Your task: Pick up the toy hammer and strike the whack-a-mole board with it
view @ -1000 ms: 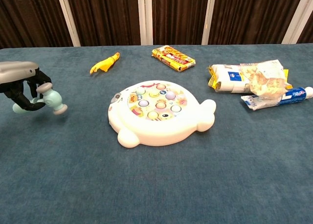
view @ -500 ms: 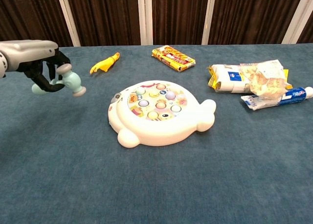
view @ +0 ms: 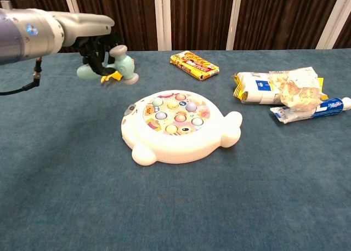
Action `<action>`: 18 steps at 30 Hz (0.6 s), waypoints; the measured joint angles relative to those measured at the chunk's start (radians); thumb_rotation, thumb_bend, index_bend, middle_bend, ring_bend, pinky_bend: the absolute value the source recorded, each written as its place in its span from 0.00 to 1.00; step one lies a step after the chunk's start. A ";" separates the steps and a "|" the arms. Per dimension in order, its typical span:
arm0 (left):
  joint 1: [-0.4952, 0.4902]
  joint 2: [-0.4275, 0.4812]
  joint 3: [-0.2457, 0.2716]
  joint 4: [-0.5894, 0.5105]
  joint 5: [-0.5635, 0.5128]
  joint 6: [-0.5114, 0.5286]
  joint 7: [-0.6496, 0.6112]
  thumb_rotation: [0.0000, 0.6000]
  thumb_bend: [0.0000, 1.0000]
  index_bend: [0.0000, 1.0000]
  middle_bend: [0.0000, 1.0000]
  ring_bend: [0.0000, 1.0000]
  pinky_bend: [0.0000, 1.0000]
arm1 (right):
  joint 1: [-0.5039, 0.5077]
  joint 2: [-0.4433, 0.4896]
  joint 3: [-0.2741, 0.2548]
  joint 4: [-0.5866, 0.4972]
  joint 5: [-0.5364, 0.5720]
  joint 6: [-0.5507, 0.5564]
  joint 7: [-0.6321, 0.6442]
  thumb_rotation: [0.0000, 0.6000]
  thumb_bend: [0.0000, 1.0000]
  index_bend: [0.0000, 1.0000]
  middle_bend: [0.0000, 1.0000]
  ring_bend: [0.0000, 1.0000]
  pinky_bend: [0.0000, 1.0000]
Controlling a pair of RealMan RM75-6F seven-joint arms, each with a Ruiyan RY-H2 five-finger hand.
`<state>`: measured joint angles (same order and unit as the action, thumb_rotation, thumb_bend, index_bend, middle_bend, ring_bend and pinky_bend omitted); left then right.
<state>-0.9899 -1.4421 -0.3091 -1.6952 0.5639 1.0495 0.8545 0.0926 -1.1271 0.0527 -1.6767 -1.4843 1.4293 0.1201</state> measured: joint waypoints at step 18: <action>-0.256 -0.145 -0.029 0.122 -0.230 -0.031 0.186 1.00 0.74 0.65 0.57 0.44 0.55 | 0.005 0.012 0.009 -0.019 0.035 -0.031 0.036 1.00 0.23 0.00 0.00 0.00 0.00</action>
<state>-1.2456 -1.5869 -0.3379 -1.5729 0.3335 1.0183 1.0407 0.0981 -1.1146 0.0618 -1.6961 -1.4489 1.3979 0.1563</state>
